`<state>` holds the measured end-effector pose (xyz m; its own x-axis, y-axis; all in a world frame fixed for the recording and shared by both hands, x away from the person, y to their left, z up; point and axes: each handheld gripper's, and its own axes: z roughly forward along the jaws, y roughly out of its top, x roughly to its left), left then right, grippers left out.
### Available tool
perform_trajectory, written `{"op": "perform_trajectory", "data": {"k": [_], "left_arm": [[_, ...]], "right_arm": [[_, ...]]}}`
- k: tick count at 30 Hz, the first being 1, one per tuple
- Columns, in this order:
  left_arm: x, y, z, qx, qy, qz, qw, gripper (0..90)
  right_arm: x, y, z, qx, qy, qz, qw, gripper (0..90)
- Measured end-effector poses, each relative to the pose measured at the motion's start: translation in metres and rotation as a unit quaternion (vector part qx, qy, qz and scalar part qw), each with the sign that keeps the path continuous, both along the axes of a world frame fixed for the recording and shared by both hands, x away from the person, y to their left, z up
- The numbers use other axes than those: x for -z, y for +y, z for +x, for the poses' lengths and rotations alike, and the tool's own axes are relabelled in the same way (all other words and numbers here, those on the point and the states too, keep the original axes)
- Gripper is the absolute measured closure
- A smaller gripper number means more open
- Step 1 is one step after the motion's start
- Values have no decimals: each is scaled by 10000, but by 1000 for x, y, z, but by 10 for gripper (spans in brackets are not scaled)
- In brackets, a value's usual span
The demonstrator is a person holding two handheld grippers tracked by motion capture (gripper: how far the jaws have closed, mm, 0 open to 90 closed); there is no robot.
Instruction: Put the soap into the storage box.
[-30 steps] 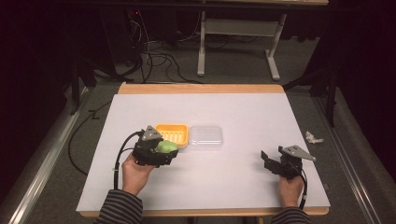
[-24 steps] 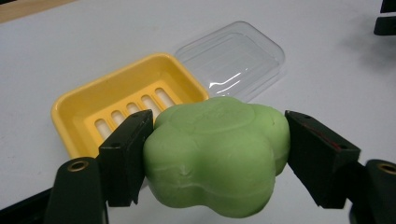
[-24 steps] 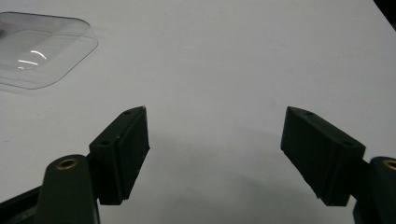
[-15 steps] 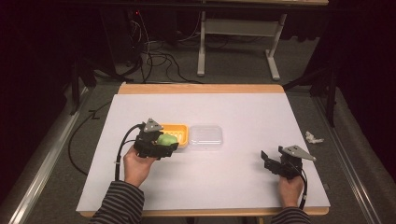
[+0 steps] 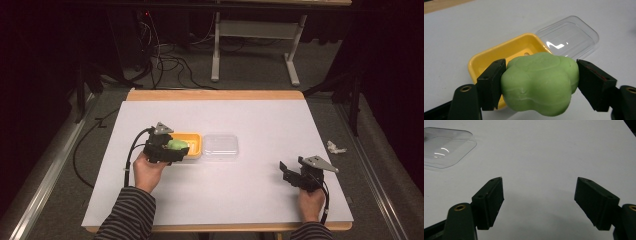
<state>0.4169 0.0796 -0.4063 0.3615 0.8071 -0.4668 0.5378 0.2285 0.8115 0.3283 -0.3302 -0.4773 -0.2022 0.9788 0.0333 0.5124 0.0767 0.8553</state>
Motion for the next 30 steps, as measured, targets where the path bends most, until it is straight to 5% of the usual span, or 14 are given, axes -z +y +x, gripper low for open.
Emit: {"op": "perform_trajectory", "data": {"k": [11,14,30], "left_arm": [[13,-1,17,-266,25,163,9995,276],[16,-3,21,-331,-59,365,9988,276],[32,-10,41,-542,54,441,9975,275]], "right_arm": [[0,0,0,2,-7,10,10000,240],[0,0,0,-6,-6,4,10000,240],[0,0,0,-13,-8,-13,10000,240]]}}
